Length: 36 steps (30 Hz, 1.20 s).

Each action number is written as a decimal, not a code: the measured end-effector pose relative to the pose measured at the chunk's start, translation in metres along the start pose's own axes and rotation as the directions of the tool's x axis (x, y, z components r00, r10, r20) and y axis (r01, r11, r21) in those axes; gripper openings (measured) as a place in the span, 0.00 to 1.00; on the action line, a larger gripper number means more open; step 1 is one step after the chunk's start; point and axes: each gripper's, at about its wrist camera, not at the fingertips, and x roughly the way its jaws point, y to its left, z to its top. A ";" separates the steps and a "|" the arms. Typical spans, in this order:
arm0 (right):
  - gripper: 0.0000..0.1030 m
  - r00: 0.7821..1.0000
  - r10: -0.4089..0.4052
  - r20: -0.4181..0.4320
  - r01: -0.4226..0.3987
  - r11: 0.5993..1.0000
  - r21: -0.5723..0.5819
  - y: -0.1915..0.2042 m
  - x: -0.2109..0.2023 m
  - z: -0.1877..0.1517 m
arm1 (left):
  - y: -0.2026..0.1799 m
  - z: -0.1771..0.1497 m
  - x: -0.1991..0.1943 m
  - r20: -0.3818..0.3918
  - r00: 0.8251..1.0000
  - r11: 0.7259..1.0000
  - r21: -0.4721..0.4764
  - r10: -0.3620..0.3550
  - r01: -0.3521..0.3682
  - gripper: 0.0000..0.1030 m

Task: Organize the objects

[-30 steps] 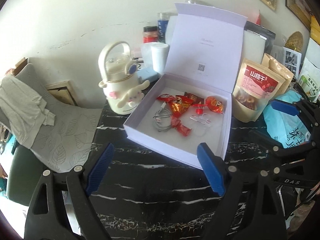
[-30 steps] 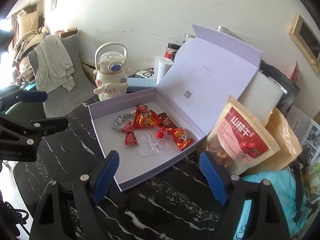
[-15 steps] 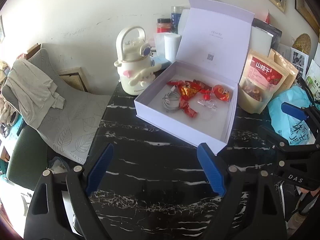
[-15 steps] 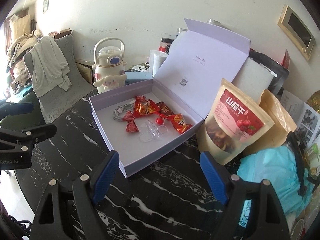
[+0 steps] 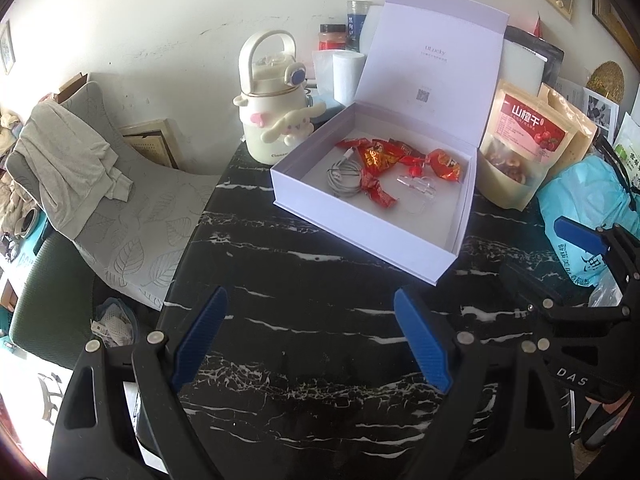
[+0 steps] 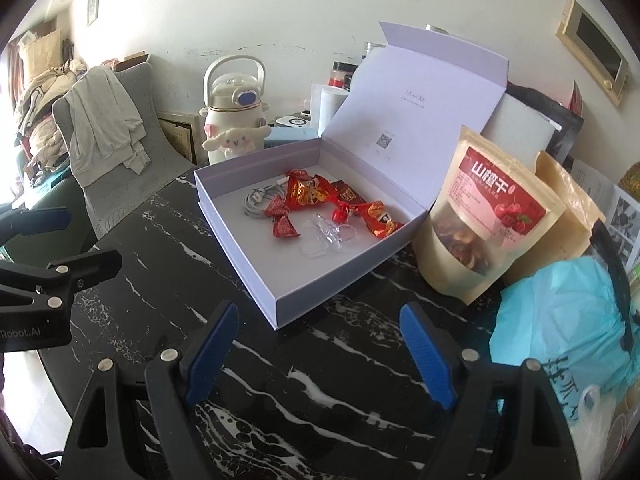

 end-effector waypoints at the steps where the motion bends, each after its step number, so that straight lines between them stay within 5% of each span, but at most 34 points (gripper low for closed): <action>1: 0.81 1.000 0.006 -0.005 -0.006 1.000 0.009 0.000 0.000 -0.002 | 0.001 -0.001 0.000 -0.005 1.000 1.000 -0.005 -0.005 0.005 0.83; 36: 0.81 1.000 -0.004 -0.015 0.004 1.000 0.010 -0.008 -0.007 -0.005 | -0.008 -0.002 0.002 -0.035 0.999 0.999 0.007 -0.041 0.041 0.83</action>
